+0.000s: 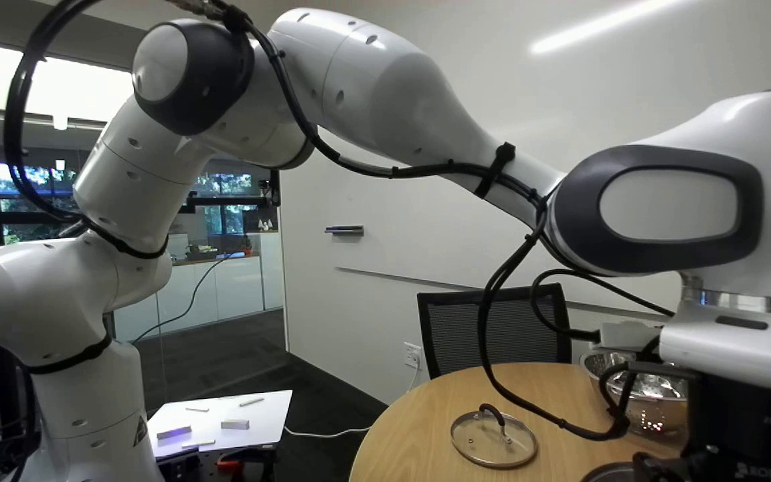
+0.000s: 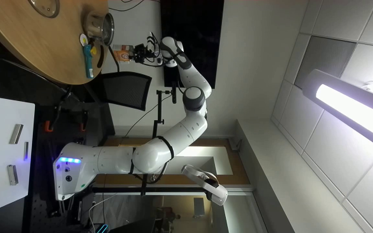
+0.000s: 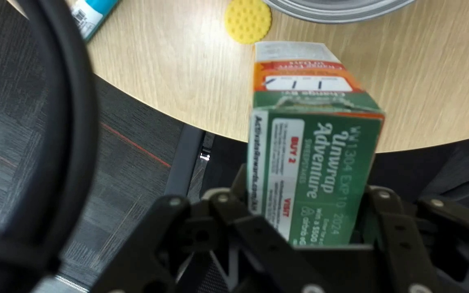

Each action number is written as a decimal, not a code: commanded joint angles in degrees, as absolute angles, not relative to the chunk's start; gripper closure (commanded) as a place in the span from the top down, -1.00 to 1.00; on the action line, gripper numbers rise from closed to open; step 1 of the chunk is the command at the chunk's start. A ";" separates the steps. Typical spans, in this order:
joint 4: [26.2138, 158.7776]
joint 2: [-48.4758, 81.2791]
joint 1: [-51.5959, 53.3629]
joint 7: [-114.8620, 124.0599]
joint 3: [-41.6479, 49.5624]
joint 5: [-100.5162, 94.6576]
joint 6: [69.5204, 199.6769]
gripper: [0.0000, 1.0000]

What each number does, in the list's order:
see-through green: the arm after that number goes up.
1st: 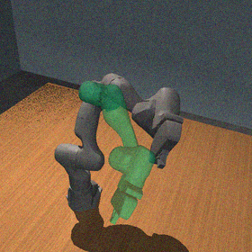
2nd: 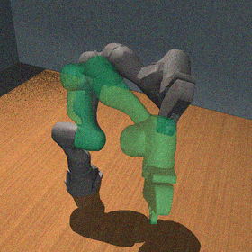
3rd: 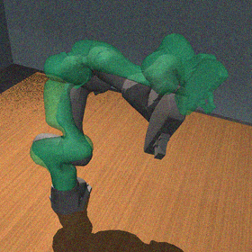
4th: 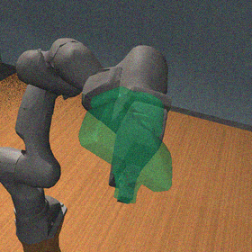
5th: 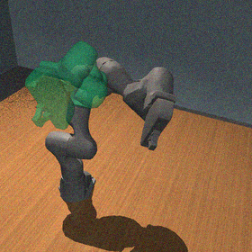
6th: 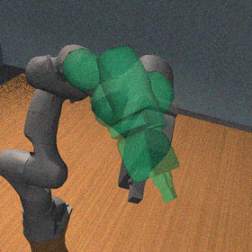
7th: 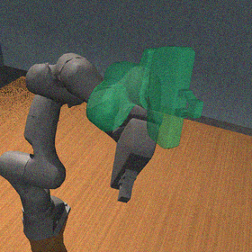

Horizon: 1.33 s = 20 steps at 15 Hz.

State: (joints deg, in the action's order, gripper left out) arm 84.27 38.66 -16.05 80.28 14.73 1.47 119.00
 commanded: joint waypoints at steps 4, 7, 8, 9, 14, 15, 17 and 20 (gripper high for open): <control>83.24 40.47 -15.37 81.57 15.43 3.64 114.53 -0.46; 83.97 41.15 -15.06 82.93 15.75 3.44 114.82 -0.46; 83.90 41.40 -15.10 82.94 15.80 3.34 114.58 -0.46; 83.82 41.67 -15.15 83.08 15.85 3.26 114.42 -0.46; 83.31 42.60 -15.36 83.23 16.32 2.88 112.90 -0.46; 83.16 42.82 -15.36 83.32 16.51 2.77 112.43 -0.46; 83.13 43.07 -15.45 83.05 16.66 2.72 111.65 -0.46; 83.16 43.51 -15.89 82.02 16.31 3.18 110.16 -0.46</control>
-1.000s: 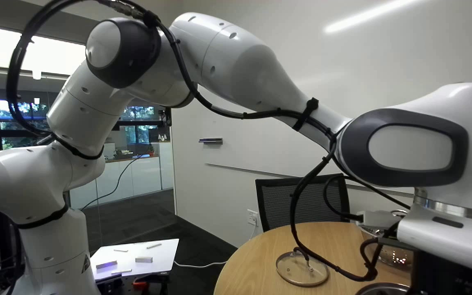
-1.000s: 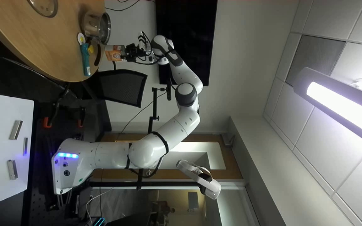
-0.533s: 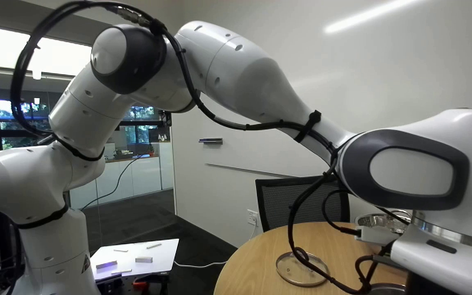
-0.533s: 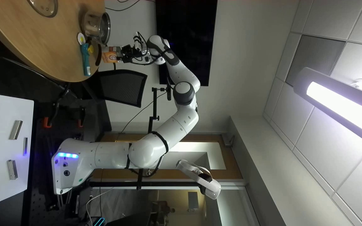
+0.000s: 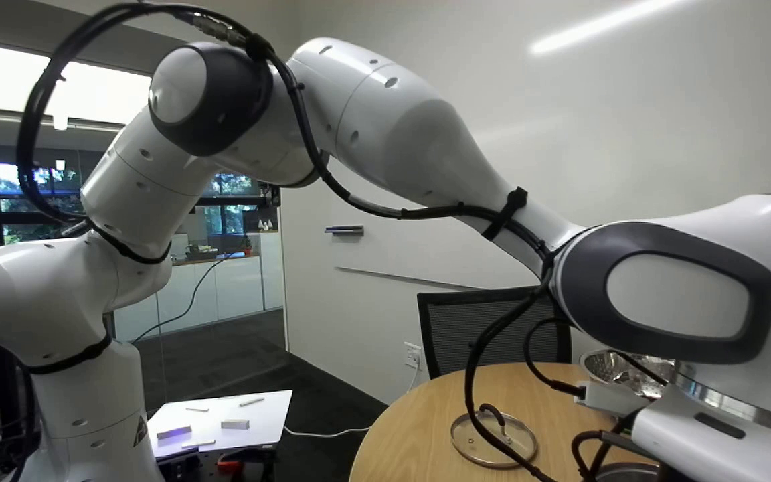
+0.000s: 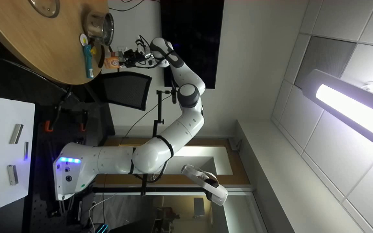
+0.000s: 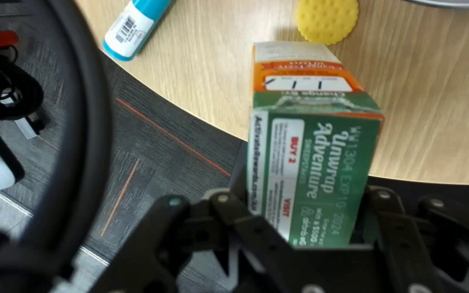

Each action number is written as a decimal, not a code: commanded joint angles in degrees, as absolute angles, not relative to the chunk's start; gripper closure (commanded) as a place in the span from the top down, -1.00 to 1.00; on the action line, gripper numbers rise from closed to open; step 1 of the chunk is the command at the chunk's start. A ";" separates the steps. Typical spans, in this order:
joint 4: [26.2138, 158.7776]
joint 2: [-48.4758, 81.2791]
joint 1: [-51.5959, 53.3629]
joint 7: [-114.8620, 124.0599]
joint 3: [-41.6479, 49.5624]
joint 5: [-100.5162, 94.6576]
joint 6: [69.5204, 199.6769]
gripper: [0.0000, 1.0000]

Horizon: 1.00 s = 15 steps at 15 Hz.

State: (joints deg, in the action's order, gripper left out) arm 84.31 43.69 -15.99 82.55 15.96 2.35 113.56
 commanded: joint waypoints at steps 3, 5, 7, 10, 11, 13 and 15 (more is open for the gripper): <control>83.62 43.91 -15.58 81.96 16.23 3.02 109.35 -0.46; 83.92 44.08 -15.36 82.23 16.20 3.05 109.21 0.17; 84.30 44.14 -15.05 82.41 16.24 2.88 109.49 0.66; 85.29 43.76 -14.54 82.78 16.17 2.94 110.05 1.00; 85.61 43.68 -14.28 83.00 16.18 2.92 110.25 1.00; 86.57 43.47 -13.75 83.21 16.14 2.89 110.95 1.00; 87.77 42.94 -13.03 83.77 16.03 3.10 111.77 1.00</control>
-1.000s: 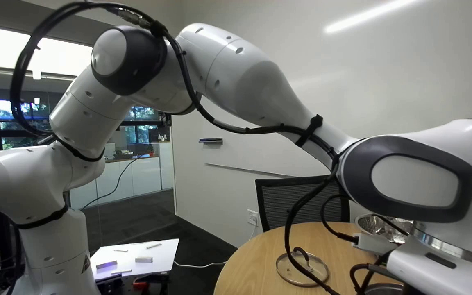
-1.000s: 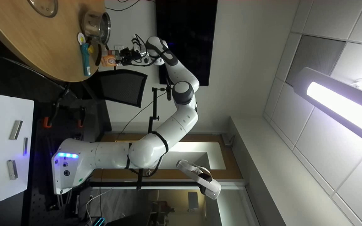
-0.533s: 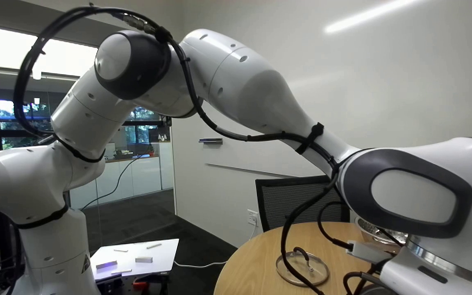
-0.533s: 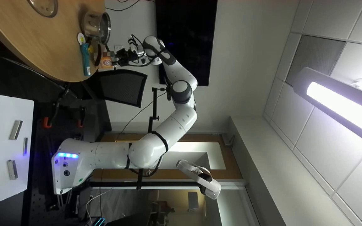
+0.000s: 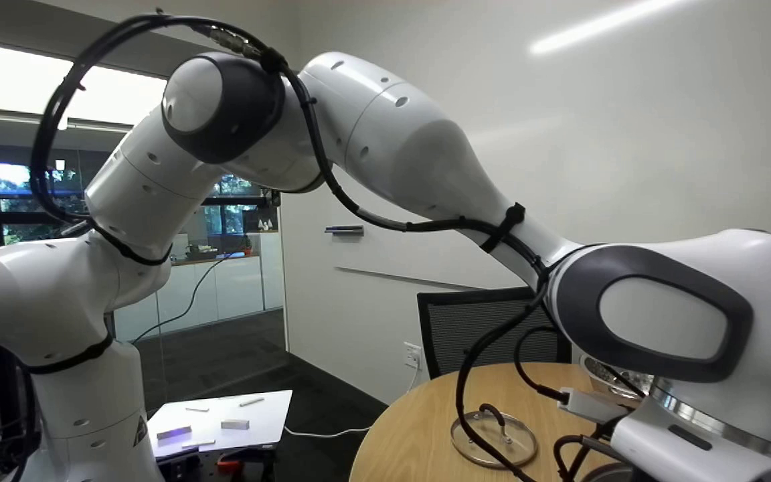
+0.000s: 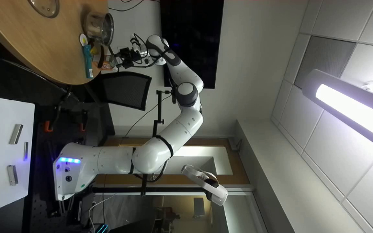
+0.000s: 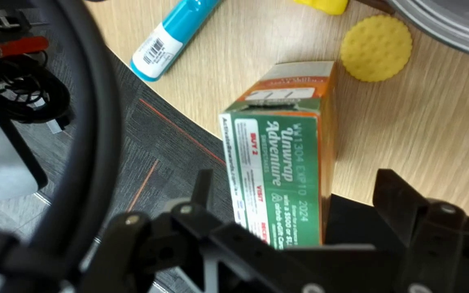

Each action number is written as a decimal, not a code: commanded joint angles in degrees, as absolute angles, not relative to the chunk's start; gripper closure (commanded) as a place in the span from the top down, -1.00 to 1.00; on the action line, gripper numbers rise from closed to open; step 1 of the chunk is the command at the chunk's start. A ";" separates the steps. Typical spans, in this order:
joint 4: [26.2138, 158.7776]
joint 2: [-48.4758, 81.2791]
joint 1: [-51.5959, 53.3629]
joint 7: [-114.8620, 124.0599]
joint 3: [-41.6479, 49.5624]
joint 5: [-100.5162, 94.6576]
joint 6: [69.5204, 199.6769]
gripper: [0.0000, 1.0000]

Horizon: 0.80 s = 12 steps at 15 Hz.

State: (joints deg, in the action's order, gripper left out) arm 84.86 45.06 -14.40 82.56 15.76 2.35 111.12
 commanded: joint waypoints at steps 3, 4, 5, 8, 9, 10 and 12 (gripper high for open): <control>90.40 40.90 -11.20 84.75 16.04 2.84 113.80 1.00; 91.25 40.10 -10.74 85.13 15.94 2.99 114.59 1.00; 91.80 39.47 -10.34 85.63 15.85 3.15 115.21 1.00; 93.14 37.35 -9.01 87.93 16.12 2.87 117.81 1.00; 93.73 36.45 -8.66 88.62 16.13 2.75 118.60 1.00; 94.22 35.37 -8.54 89.17 15.87 3.08 119.39 1.00; 94.89 33.20 -8.62 89.60 15.41 3.72 119.97 1.00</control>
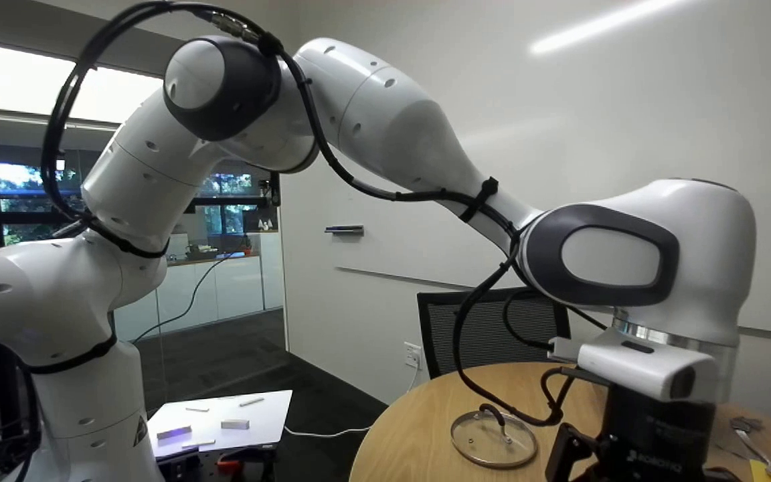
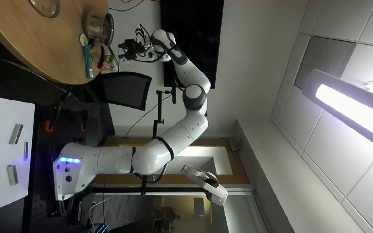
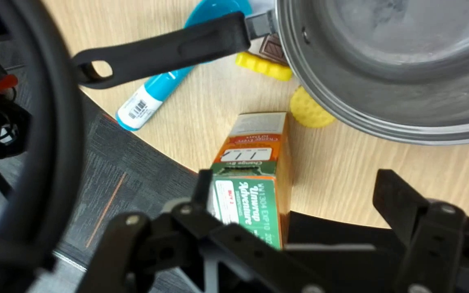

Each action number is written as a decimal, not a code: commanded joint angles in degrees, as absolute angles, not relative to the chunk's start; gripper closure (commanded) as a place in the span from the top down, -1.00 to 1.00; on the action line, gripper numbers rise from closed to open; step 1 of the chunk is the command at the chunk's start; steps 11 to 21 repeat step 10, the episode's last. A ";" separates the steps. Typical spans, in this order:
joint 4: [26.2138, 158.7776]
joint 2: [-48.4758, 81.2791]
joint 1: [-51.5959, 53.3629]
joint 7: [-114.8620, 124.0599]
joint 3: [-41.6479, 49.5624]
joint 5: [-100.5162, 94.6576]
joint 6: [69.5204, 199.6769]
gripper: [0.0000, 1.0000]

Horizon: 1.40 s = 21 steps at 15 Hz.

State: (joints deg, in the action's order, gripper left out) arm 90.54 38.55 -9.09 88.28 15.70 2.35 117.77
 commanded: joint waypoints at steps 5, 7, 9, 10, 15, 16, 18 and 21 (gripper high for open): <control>90.77 37.68 -9.26 88.52 15.45 2.36 118.05 1.00; 90.76 38.10 -9.27 88.51 15.46 2.37 118.06 1.00; 90.72 38.21 -9.28 88.51 15.46 2.37 118.07 1.00; 90.70 38.21 -9.27 88.51 15.46 2.37 118.07 1.00; 90.70 38.21 -9.27 88.51 15.46 2.37 118.07 1.00; 90.70 38.21 -9.27 88.51 15.46 2.37 118.07 1.00; 90.70 38.21 -9.27 88.51 15.46 2.37 118.07 1.00; 90.70 38.21 -9.27 88.51 15.46 2.37 118.07 1.00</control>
